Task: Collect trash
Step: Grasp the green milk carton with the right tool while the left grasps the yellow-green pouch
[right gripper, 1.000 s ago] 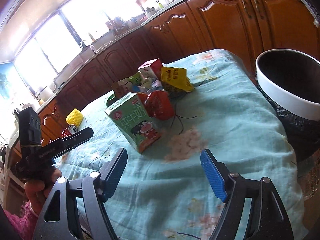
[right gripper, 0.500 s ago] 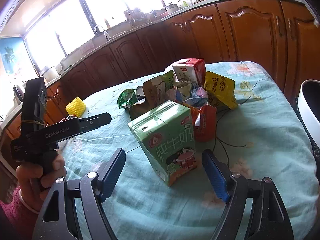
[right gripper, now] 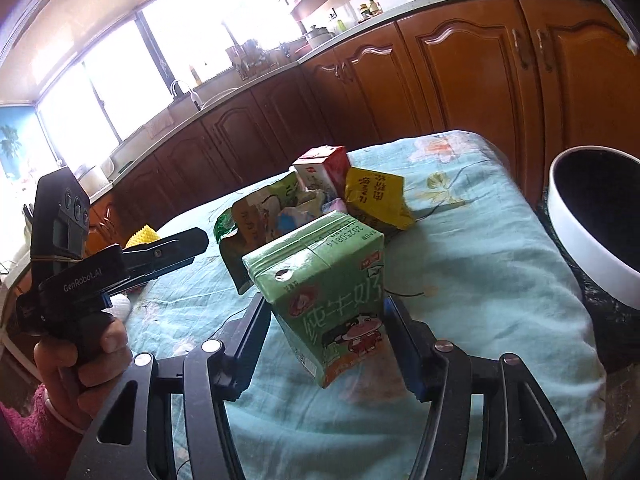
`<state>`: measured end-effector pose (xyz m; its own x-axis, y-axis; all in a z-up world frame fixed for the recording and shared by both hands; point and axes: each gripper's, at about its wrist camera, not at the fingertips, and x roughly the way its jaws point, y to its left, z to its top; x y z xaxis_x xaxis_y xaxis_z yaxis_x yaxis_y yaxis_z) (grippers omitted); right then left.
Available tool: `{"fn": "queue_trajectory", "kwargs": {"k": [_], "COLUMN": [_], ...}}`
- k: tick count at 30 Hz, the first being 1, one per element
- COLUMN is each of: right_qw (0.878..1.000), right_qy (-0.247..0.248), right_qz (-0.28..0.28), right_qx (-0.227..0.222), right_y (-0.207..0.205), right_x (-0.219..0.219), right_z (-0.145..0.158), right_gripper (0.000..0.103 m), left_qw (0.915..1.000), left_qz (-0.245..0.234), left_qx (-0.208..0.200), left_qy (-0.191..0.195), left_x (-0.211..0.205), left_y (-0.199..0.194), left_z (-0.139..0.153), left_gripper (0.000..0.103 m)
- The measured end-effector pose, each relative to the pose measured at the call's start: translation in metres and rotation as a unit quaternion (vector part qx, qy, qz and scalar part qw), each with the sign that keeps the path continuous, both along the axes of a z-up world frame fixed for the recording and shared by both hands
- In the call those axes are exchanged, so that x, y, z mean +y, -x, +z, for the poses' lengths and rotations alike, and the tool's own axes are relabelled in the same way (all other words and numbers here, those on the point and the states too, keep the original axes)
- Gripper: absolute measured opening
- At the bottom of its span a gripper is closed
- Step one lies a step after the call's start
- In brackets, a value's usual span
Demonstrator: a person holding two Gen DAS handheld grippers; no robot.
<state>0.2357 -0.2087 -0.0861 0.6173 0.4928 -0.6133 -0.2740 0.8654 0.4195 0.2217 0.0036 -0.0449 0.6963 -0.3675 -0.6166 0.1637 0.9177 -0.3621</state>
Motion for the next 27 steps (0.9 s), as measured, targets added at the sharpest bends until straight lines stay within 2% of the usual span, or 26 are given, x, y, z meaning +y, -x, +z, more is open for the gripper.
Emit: {"fn": "queue_trajectory", "kwargs": {"k": [3, 7, 9, 10, 11, 16, 22, 24, 26, 27], "right_qw": [1.0, 0.999, 0.999, 0.999, 0.999, 0.999, 0.999, 0.999, 0.999, 0.999], "right_qy": [-0.006, -0.012, -0.014, -0.015, -0.016, -0.015, 0.015, 0.014, 0.021, 0.022], "right_qz": [-0.017, -0.031, -0.034, -0.035, -0.035, -0.033, -0.023, -0.023, -0.025, -0.025], "right_qx": [0.0, 0.005, 0.006, 0.006, 0.006, 0.007, 0.024, 0.027, 0.024, 0.023], "right_y": [0.004, 0.008, 0.009, 0.01, 0.011, 0.011, 0.001, -0.004, -0.01, -0.012], "right_x": [-0.017, -0.028, -0.03, -0.031, -0.032, -0.031, -0.024, -0.023, -0.021, -0.021], "right_z": [0.002, 0.002, 0.0, 0.0, -0.001, -0.002, -0.01, -0.014, -0.014, -0.013], "right_gripper": [0.059, 0.059, 0.059, 0.059, 0.059, 0.059, 0.059, 0.059, 0.059, 0.059], "left_qw": [0.9999, 0.9987, 0.9981, 0.9983, 0.9986, 0.9983, 0.9977, 0.9973, 0.9972, 0.997], "left_qz": [-0.01, 0.012, 0.021, 0.021, 0.018, 0.016, 0.008, 0.018, 0.031, 0.037], "left_qx": [-0.01, -0.022, -0.018, -0.011, -0.001, 0.008, 0.035, 0.039, 0.038, 0.036], "left_qy": [-0.007, -0.045, -0.054, -0.054, -0.05, -0.055, -0.057, -0.059, -0.057, -0.057], "left_x": [-0.019, -0.038, -0.041, -0.042, -0.041, -0.037, -0.023, -0.02, -0.018, -0.018], "left_y": [-0.006, -0.02, -0.026, -0.029, -0.032, -0.015, 0.009, 0.006, 0.0, -0.002], "left_z": [0.003, 0.0, -0.005, -0.009, -0.013, -0.019, -0.03, -0.03, -0.029, -0.029], "left_gripper": [0.08, 0.077, 0.065, 0.047, 0.035, 0.033, 0.035, 0.038, 0.05, 0.052]}}
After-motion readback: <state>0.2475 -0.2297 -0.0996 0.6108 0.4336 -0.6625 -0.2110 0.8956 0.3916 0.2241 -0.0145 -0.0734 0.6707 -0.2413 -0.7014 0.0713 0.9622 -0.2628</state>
